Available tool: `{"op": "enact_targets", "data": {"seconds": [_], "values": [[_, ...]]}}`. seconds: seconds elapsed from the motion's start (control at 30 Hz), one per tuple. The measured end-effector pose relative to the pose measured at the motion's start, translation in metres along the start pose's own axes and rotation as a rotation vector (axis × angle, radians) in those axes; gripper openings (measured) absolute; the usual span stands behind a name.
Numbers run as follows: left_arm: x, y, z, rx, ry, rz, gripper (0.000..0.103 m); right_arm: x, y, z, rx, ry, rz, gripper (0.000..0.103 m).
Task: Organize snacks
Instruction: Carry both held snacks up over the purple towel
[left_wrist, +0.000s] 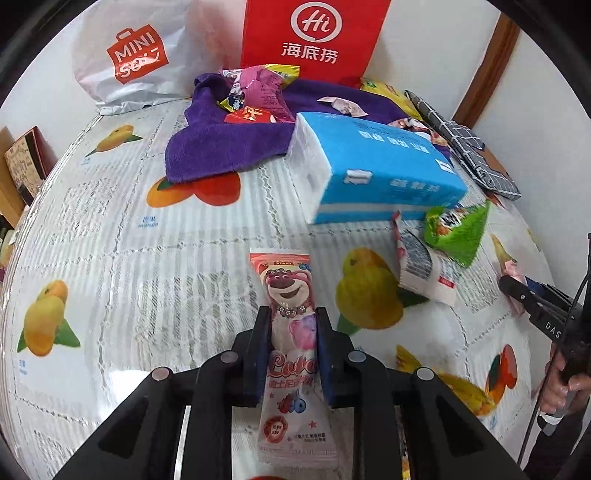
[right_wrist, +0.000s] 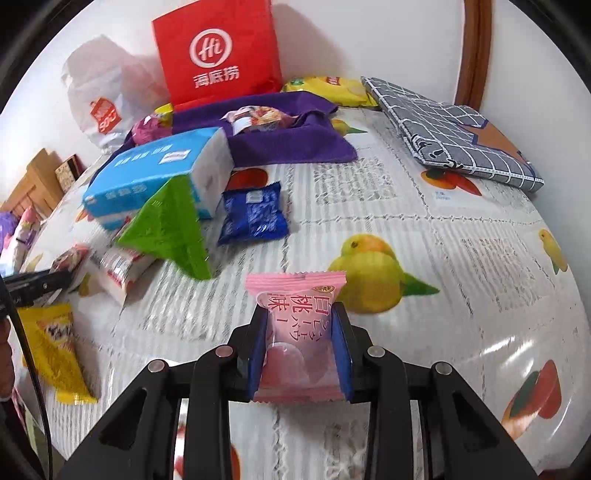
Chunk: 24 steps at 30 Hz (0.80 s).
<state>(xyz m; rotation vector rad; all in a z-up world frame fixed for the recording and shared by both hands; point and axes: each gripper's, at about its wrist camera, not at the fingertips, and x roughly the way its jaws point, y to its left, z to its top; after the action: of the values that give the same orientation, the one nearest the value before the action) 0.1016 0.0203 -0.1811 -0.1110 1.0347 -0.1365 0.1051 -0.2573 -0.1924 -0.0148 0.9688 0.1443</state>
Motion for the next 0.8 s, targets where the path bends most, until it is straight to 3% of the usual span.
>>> {"op": "enact_targets", "data": {"seconds": [0.47, 0.8], "values": [[-0.015, -0.006, -0.025, 0.0, -0.013, -0.045, 0.022, -0.019, 0.012, -0.028, -0.009, -0.009, 0.042, 0.032], [-0.035, 0.0, -0.016, -0.032, -0.063, -0.044, 0.021, -0.04, 0.017, -0.005, -0.032, -0.071, 0.041, 0.032]]}}
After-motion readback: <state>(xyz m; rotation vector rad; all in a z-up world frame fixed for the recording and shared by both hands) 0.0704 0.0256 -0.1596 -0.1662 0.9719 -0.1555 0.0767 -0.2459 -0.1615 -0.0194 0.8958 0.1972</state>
